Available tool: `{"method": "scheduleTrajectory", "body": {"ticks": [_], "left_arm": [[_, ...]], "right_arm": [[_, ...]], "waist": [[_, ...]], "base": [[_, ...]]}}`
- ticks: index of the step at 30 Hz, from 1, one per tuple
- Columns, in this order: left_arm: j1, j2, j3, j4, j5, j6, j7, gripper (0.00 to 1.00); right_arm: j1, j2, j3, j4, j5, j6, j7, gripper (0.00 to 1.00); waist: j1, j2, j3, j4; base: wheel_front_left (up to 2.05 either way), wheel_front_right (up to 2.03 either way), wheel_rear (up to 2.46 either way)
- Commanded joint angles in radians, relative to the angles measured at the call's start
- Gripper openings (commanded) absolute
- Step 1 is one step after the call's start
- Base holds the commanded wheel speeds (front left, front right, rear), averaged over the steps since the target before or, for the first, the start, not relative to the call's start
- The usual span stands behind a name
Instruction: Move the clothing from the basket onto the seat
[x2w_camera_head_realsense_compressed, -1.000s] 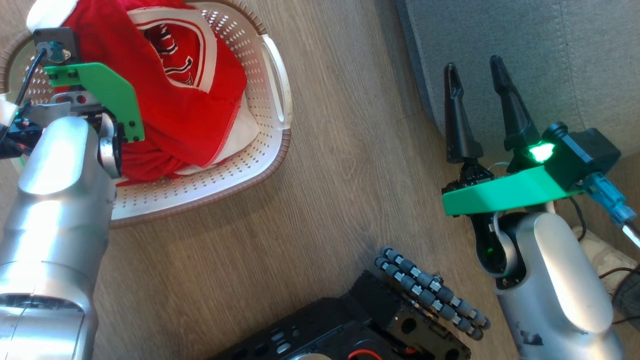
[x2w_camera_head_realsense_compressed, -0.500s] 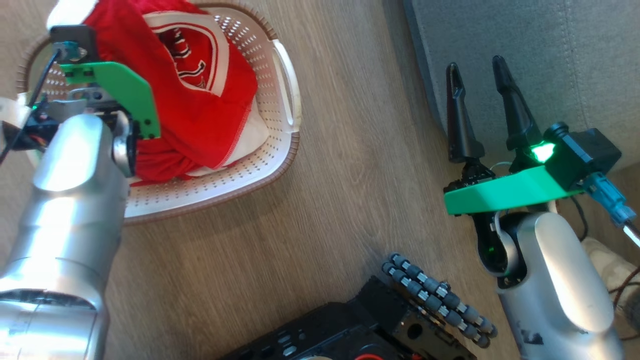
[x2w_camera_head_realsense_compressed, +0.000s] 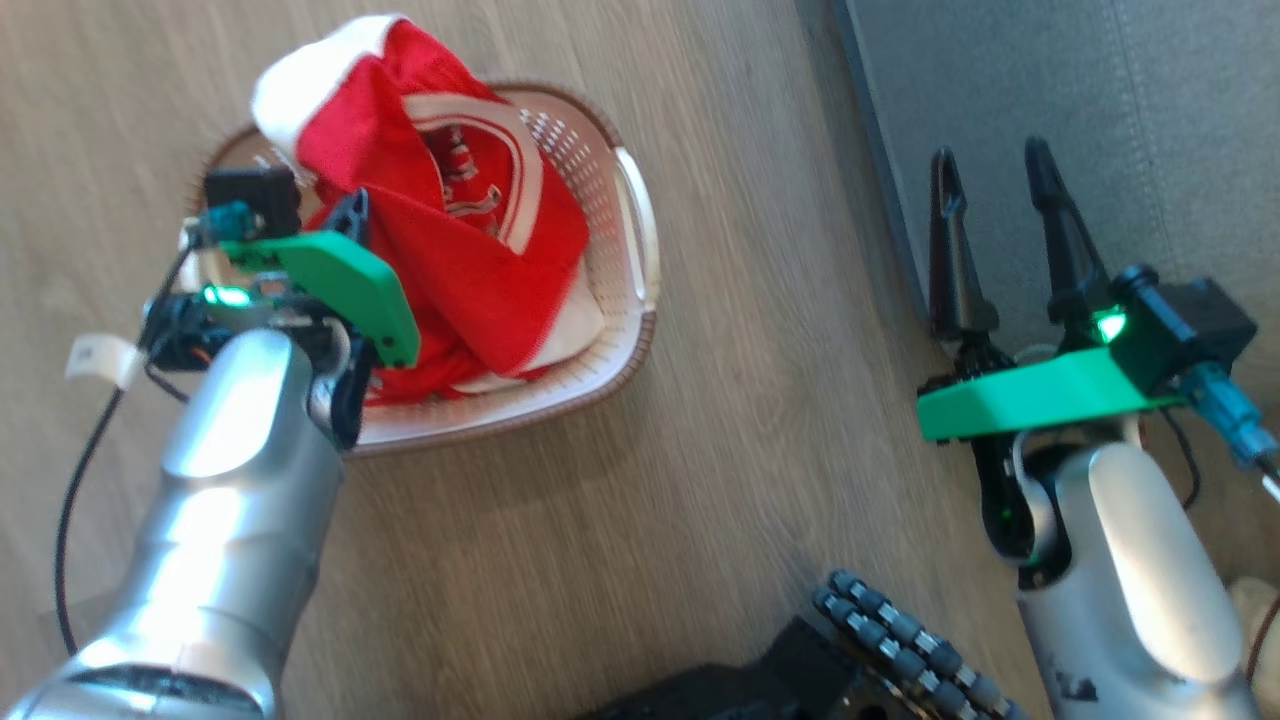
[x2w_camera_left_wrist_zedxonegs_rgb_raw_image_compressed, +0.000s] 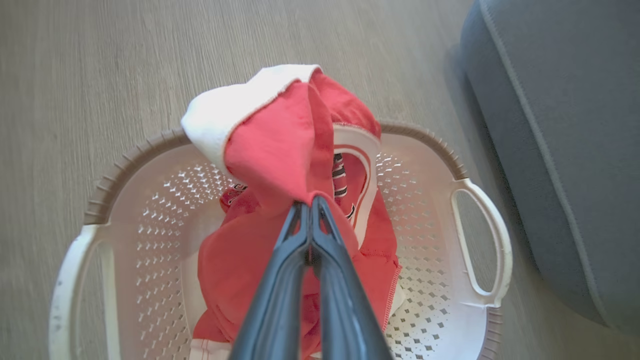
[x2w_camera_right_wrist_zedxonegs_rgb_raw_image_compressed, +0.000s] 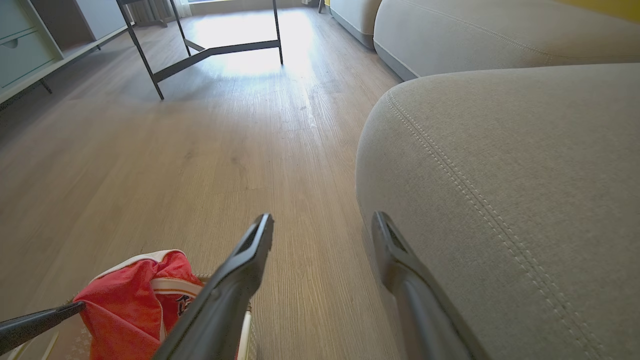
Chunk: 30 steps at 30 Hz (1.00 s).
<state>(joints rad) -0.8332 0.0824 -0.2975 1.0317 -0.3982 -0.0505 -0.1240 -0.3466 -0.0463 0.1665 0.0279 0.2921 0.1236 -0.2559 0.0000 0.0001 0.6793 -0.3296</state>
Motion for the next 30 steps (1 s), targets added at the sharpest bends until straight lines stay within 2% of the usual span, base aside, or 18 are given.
{"method": "scheduleTrajectory", "body": {"ticks": [1, 8, 14, 19, 20, 26, 30], "left_arm": [[0.026, 0.006, 0.018, -0.045, -0.010, -0.011, -0.023, 0.00], [0.145, -0.001, 0.028, -0.189, -0.051, -0.026, -0.071, 0.00], [0.257, 0.013, 0.036, -0.350, -0.074, -0.010, -0.054, 0.00], [0.351, 0.044, 0.040, -0.512, -0.083, 0.020, -0.002, 0.00], [0.389, 0.060, 0.044, -0.578, -0.087, 0.033, 0.021, 0.00], [0.487, 0.100, 0.055, -0.737, -0.092, 0.073, 0.075, 0.00], [0.528, 0.137, 0.052, -0.794, -0.085, 0.069, 0.090, 0.00]], "right_arm": [[0.050, -0.004, 0.005, -0.021, -0.011, 0.007, -0.006, 1.00], [0.122, -0.004, -0.021, 0.000, -0.045, 0.007, -0.006, 1.00], [0.190, -0.026, -0.037, 0.011, -0.056, 0.007, -0.006, 1.00], [0.223, -0.053, -0.038, 0.015, -0.058, 0.007, -0.006, 1.00], [0.230, -0.065, -0.032, 0.017, -0.058, 0.007, -0.006, 1.00], [0.250, -0.110, -0.023, 0.029, -0.060, 0.007, -0.006, 1.00], [0.263, -0.136, -0.022, 0.037, -0.057, 0.007, -0.006, 1.00]], "waist": [[0.0000, -0.0001, -0.063, 0.041], [0.0000, -0.0001, -0.217, 0.099], [0.0000, -0.0001, -0.339, 0.141], [0.0000, -0.0001, -0.416, 0.171], [0.0000, -0.0001, -0.441, 0.180], [0.0000, -0.0001, -0.512, 0.217], [0.0000, -0.0001, -0.555, 0.240]], "base": [[0.00, 0.00, 0.00], [0.00, 0.00, 0.00], [0.00, 0.00, 0.00], [0.00, 0.00, 0.00], [0.00, 0.00, 0.00], [0.00, 0.00, 0.00], [0.00, 0.00, 0.00]]}}
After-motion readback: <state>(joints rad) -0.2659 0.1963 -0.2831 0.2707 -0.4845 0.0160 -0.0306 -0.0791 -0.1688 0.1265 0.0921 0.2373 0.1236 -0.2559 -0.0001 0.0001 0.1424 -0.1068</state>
